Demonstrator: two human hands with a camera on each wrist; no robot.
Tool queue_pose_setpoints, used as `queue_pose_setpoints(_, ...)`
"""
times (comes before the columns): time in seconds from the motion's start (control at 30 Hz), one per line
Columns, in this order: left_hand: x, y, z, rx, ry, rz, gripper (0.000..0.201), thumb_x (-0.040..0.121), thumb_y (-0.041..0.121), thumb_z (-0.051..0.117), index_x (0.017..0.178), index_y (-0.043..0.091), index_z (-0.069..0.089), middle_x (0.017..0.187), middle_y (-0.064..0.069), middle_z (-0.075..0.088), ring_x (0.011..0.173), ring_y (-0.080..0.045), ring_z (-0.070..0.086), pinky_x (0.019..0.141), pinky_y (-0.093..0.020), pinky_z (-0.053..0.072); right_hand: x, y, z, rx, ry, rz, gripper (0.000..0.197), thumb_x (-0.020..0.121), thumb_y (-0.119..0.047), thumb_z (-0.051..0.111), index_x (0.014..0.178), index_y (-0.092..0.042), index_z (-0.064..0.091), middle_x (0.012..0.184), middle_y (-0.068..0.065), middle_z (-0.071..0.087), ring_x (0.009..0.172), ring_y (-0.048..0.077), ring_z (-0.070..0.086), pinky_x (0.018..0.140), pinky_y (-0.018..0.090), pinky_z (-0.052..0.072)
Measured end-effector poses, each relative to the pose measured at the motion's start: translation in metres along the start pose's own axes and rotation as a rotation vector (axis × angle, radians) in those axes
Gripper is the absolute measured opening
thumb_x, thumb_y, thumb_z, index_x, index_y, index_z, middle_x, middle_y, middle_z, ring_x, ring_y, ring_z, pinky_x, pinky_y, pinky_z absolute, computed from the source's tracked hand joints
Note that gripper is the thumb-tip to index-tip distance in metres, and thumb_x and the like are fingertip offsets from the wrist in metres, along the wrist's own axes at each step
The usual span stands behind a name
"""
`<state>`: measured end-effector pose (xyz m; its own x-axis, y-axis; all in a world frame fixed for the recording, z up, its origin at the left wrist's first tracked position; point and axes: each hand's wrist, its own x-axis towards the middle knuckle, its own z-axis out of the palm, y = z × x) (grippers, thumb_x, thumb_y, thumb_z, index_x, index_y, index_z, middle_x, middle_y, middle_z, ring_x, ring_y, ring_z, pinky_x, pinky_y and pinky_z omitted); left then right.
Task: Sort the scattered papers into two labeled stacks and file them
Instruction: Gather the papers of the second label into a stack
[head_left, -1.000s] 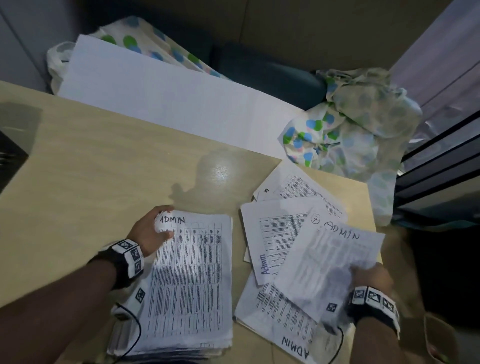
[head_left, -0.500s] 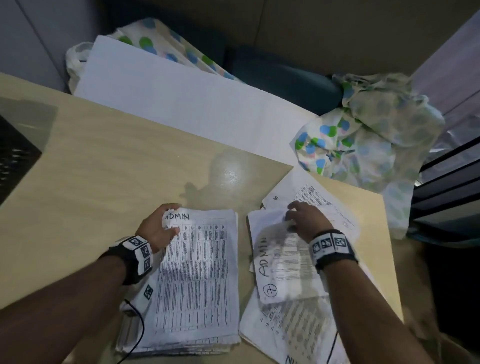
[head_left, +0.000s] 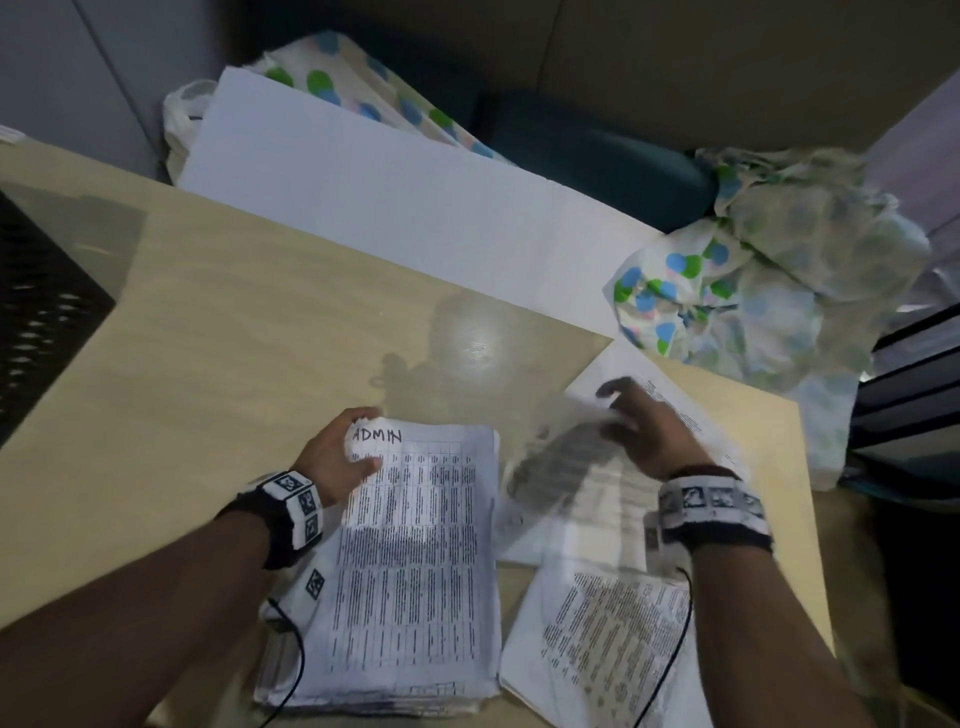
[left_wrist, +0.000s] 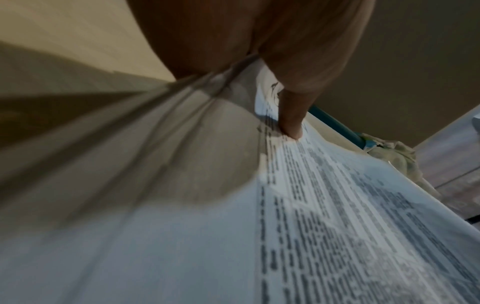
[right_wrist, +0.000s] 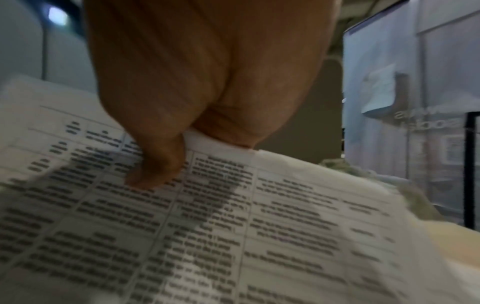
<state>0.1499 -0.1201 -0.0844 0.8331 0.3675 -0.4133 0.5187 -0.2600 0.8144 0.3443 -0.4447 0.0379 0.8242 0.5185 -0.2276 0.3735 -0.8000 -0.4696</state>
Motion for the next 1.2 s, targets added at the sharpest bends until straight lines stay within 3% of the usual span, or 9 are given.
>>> queue_pose_setpoints(0.07,0.001,0.000,-0.005,-0.051,-0.001,0.008,0.065,0.073,0.005,0.077,0.111,0.049,0.047,0.121,-0.005,0.058,0.095,-0.024,0.061,0.070,-0.030,0.052,-0.008,-0.017,-0.035,0.122,0.089,-0.026,0.027,0.083,0.000,0.067,0.105,-0.013,0.061,0.086,0.001,0.064,0.075,0.013,0.057,0.069,0.015,0.046)
queue_pose_setpoints(0.2,0.002,0.000,-0.012,-0.103,0.029,0.002,0.051,0.077,0.003,0.074,0.110,0.036,0.053,0.114,-0.002,0.061,0.093,-0.017,0.061,0.064,-0.015,0.046,-0.017,-0.042,-0.071,0.377,0.184,0.010,0.014,0.083,-0.006,0.069,0.093,-0.015,0.066,0.087,0.003,0.070,0.077,0.017,0.066,0.075,0.033,0.053)
queue_pose_setpoints(0.43,0.006,-0.005,-0.012,-0.155,0.023,0.049,0.048,0.082,-0.001,0.063,0.098,0.044,0.057,0.115,-0.006,0.063,0.062,-0.029,0.055,0.064,-0.033,0.047,-0.002,-0.055,0.024,0.831,0.292,0.212,0.027,0.074,-0.015,0.071,0.101,-0.012,0.069,0.098,0.012,0.073,0.089,0.033,0.069,0.079,0.054,0.057)
queue_pose_setpoints(0.53,0.003,-0.006,-0.010,-0.219,0.055,0.030,0.030,0.080,0.012,0.063,0.093,0.039,0.062,0.101,-0.004,0.066,0.073,-0.021,0.061,0.069,-0.031,0.047,-0.006,-0.050,0.077,0.771,0.232,0.365,0.027,0.074,-0.005,0.071,0.101,-0.008,0.066,0.094,0.010,0.072,0.083,0.028,0.068,0.079,0.055,0.056)
queue_pose_setpoints(0.63,-0.006,0.006,-0.009,-0.401,0.085,-0.053,0.018,0.085,0.036,0.062,0.100,0.027,0.065,0.115,0.000,0.065,0.107,-0.024,0.060,0.088,-0.037,0.046,-0.019,-0.052,0.126,0.474,0.013,0.379,0.032,0.074,-0.015,0.071,0.105,-0.015,0.062,0.100,0.005,0.070,0.091,0.025,0.066,0.083,0.050,0.056)
queue_pose_setpoints(0.8,-0.014,0.011,-0.013,-0.268,0.050,0.067,0.040,0.085,0.018,0.068,0.120,0.032,0.054,0.129,0.007,0.049,0.123,-0.011,0.040,0.099,-0.032,0.034,-0.026,-0.065,0.153,0.347,-0.262,0.375,0.082,0.076,-0.023,0.077,0.140,-0.009,0.028,0.134,0.012,0.052,0.119,0.030,0.054,0.100,0.044,0.048)
queue_pose_setpoints(0.9,-0.013,0.009,-0.008,-0.278,0.004,0.117,0.041,0.080,0.005,0.070,0.101,0.039,0.063,0.115,0.010,0.062,0.113,-0.014,0.050,0.092,-0.027,0.038,-0.019,-0.066,0.152,0.282,-0.147,0.301,0.099,0.082,-0.032,0.071,0.150,-0.009,0.003,0.157,0.012,0.018,0.140,0.028,0.031,0.115,0.035,0.026)
queue_pose_setpoints(1.0,-0.015,0.020,0.001,-0.417,-0.039,0.077,0.028,0.066,0.009,0.068,0.077,0.035,0.070,0.079,0.012,0.070,0.083,-0.022,0.059,0.072,-0.028,0.046,-0.013,-0.069,0.152,0.307,0.061,0.167,0.082,0.088,-0.029,0.064,0.150,-0.011,0.014,0.155,0.006,0.019,0.141,0.022,0.025,0.117,0.032,0.019)
queue_pose_setpoints(1.2,-0.034,0.015,0.018,-0.306,-0.035,0.080,0.027,0.061,0.028,0.076,0.085,0.031,0.065,0.091,0.011,0.069,0.088,-0.011,0.062,0.075,-0.019,0.047,-0.022,-0.065,0.173,0.261,0.098,0.362,0.042,0.085,-0.029,0.063,0.123,-0.013,0.056,0.129,0.013,0.039,0.123,0.033,0.040,0.108,0.041,0.034)
